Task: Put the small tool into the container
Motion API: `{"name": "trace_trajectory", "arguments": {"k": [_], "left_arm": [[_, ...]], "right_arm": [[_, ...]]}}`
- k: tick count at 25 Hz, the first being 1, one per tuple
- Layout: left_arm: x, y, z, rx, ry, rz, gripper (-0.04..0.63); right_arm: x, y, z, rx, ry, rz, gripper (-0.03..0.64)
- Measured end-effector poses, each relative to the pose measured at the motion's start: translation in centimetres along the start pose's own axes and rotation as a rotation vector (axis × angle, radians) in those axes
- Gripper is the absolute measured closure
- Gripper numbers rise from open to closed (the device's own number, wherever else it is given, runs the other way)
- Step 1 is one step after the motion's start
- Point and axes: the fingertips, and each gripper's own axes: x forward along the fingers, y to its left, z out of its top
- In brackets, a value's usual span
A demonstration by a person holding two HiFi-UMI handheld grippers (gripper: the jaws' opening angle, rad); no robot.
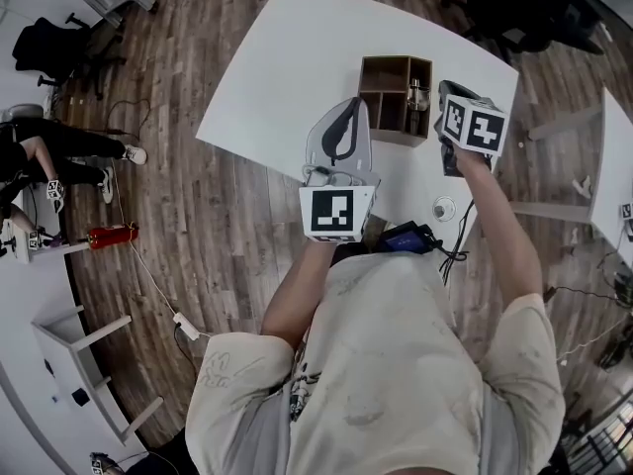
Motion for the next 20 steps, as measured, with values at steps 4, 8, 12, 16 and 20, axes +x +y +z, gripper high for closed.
{"name": "trace_trajectory", "arguments": {"k": [4,8,12,16,20], "left_arm": [[-0.1,0.2,0.2,0.001,-0.002,-0.004,0.581],[-0.1,0.4,0.0,-0.001,0.006,-0.004,0.581],[-0.1,0.6,0.0,-0.036,0.013,-0.007,0.581],[-0.2,0.7,0.0,-0.045,0.014,-0.01,0.581],[-0.2,1.1,0.0,-0.047,0.01,-0.003,0.581]], "right_arm": [[-0.4,0.5,0.5,-0.05,-0.06,-0.013,0.611],[-1.4,1.1,1.3,-0.126,-0.137,-0.049,0.611],[-2.3,2.2,2.4,-0.147,-0.189,-0.034,0.611],[-3.3,3.2,3.2,-0.204,-0.25,-0.042,0.611],[-4.7,4.4,4.4,-0.244,-0.327,-0.049,0.611]]}}
